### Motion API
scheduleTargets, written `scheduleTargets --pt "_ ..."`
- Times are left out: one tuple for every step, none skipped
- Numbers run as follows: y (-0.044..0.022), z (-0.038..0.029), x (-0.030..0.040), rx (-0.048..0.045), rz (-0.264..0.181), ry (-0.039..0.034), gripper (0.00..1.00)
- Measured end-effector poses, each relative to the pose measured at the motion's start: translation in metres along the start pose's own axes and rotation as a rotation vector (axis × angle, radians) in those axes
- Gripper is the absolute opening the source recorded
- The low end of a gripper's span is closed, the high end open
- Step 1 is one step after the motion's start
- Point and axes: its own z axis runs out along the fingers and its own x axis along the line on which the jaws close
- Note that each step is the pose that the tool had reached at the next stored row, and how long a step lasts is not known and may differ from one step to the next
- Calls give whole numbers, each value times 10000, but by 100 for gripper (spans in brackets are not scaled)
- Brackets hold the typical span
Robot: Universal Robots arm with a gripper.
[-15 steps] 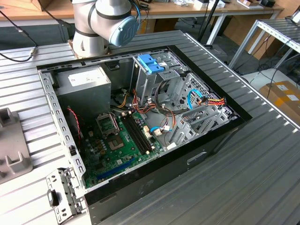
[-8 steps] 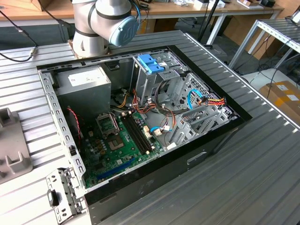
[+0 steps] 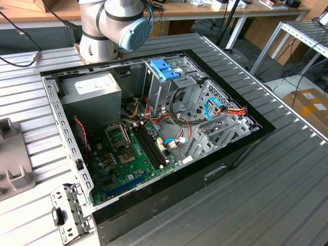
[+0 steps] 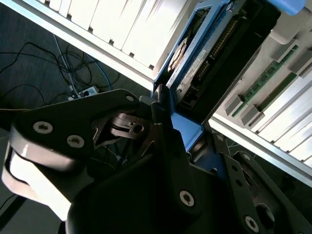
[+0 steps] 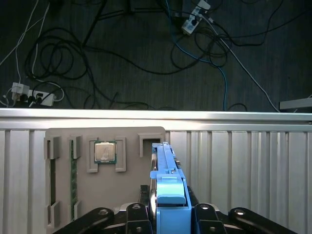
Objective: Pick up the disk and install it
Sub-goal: 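Pick up the disk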
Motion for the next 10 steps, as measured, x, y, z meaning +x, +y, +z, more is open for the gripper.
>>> scheduleTargets --pt "0 -8 -1 -1 0 0 37" --pt "1 -15 -1 -1 0 0 37" --pt "1 -24 -2 0 0 0 37" --pt "1 -31 -3 1 0 0 37" --pt "2 -41 -3 0 0 0 37" --pt "3 -54 -4 1 0 0 37" --pt "3 -66 -5 -1 0 0 37" --pt "4 -80 -6 0 0 0 37" --pt "4 -95 -8 -1 0 0 37" --pt "5 -103 -8 -1 1 0 37"
